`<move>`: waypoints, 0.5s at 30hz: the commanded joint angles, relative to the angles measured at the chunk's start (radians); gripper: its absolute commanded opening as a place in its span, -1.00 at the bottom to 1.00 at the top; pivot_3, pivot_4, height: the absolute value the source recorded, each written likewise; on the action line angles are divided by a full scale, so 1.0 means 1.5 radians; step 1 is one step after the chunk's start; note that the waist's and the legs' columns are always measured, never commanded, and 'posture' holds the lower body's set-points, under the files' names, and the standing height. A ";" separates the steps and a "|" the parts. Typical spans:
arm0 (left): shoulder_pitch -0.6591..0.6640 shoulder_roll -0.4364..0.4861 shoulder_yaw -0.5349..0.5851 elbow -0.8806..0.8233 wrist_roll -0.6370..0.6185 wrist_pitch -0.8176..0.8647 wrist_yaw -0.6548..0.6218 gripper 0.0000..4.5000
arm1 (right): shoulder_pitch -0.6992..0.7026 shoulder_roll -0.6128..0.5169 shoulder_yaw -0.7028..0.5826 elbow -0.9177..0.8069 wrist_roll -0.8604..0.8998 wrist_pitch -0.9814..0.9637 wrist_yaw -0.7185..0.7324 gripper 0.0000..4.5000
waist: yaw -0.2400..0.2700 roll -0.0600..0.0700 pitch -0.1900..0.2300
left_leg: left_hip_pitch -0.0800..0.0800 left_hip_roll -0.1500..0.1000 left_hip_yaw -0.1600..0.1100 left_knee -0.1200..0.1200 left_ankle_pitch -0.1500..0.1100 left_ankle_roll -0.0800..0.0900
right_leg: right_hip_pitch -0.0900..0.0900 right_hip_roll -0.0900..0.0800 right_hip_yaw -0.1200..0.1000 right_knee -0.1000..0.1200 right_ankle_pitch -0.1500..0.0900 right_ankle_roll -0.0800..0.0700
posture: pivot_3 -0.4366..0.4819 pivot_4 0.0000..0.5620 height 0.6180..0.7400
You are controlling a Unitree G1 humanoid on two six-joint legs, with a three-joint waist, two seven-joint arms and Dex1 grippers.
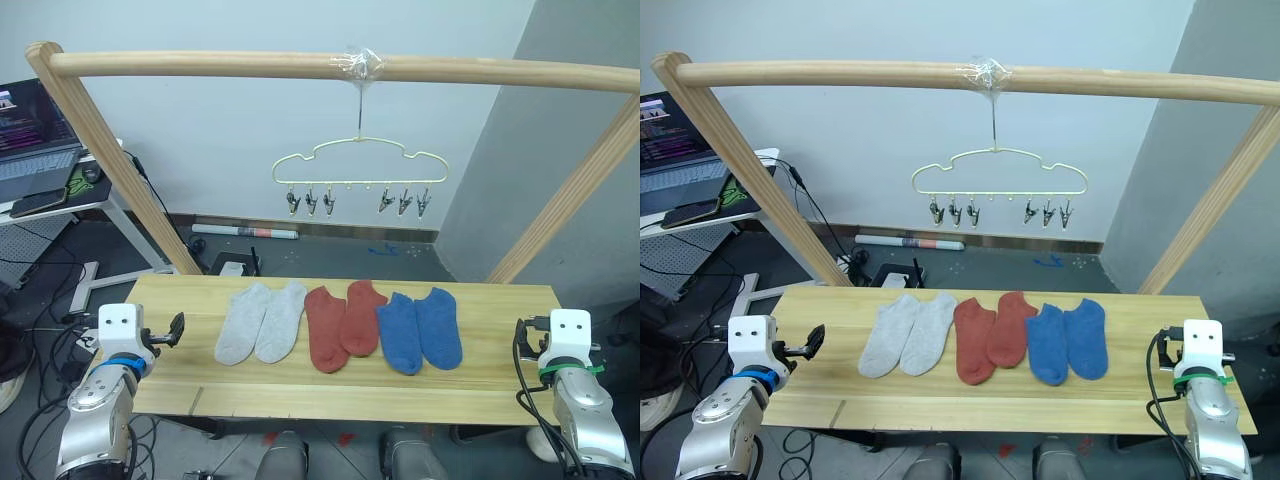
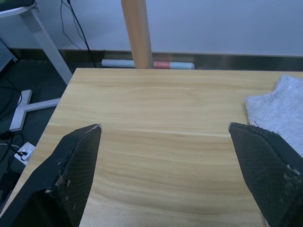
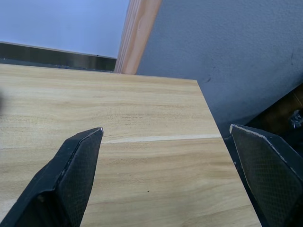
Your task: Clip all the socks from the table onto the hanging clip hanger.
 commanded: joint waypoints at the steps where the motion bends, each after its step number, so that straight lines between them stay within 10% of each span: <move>1: 0.002 0.015 0.022 -0.041 -0.013 0.008 -0.004 0.99 | -0.005 -0.003 -0.010 -0.034 0.001 0.001 -0.011 1.00 | 0.000 0.000 0.000 | 0.000 0.000 0.000 0.000 0.000 0.000 | 0.000 0.000 0.000 0.000 0.000 0.000 | 0.21 -0.56 1.00; 11: 0.045 -0.040 -0.020 -0.319 -0.104 0.071 -0.025 0.99 | -0.053 -0.063 0.084 -0.097 0.033 0.012 0.163 1.00 | -0.002 0.000 0.001 | 0.000 0.000 0.001 0.000 0.000 0.000 | 0.000 0.000 0.001 0.000 0.000 0.000 | 0.18 -0.54 1.00; 15: 0.004 -0.058 -0.072 -0.353 -0.066 0.080 0.004 0.58 | -0.107 -0.089 0.122 -0.116 0.058 0.028 0.237 1.00 | -0.001 0.001 0.001 | 0.001 0.000 0.000 0.001 0.000 0.000 | 0.001 0.000 0.000 0.001 0.000 0.000 | 0.19 -0.54 1.00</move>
